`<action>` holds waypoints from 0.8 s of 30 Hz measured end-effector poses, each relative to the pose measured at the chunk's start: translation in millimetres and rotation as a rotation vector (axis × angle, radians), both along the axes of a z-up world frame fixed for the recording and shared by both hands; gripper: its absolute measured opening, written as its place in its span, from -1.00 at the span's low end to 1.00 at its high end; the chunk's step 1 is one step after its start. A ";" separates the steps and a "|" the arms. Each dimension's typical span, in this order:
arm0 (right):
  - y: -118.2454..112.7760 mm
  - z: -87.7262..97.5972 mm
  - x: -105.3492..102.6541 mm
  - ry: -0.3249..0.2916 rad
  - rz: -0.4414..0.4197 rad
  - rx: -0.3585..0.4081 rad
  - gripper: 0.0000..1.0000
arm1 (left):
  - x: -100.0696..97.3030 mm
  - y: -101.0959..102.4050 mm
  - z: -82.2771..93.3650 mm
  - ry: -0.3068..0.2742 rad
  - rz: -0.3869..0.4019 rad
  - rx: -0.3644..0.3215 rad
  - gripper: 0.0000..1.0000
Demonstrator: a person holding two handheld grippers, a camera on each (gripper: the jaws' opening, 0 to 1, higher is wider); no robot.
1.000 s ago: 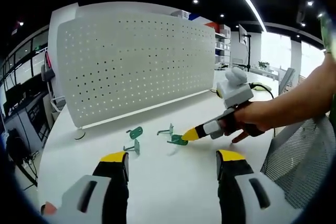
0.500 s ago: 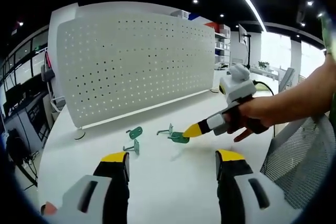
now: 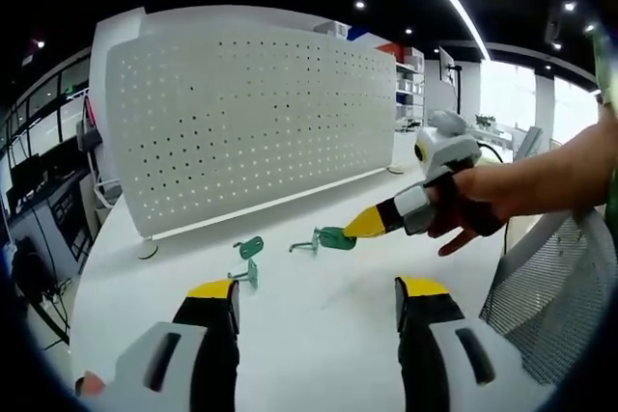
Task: Insert the hook assembly into the mounting plate slot until the hook locks in place.
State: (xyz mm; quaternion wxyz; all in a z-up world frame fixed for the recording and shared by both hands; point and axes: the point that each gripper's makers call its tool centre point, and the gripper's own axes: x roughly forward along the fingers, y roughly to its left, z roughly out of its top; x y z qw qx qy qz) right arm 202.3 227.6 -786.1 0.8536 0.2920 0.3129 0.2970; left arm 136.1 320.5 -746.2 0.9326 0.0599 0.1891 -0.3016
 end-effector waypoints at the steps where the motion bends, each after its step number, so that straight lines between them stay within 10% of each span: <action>1: 0.3 4.0 -0.9 -0.003 -0.003 0.013 -1.00 | 0.2 0.0 0.4 -0.002 0.000 0.000 0.35; 24: 13.8 34.4 -11.0 -0.029 -0.007 0.138 -1.00 | 6.7 -5.4 22.3 -0.036 0.023 -0.054 0.25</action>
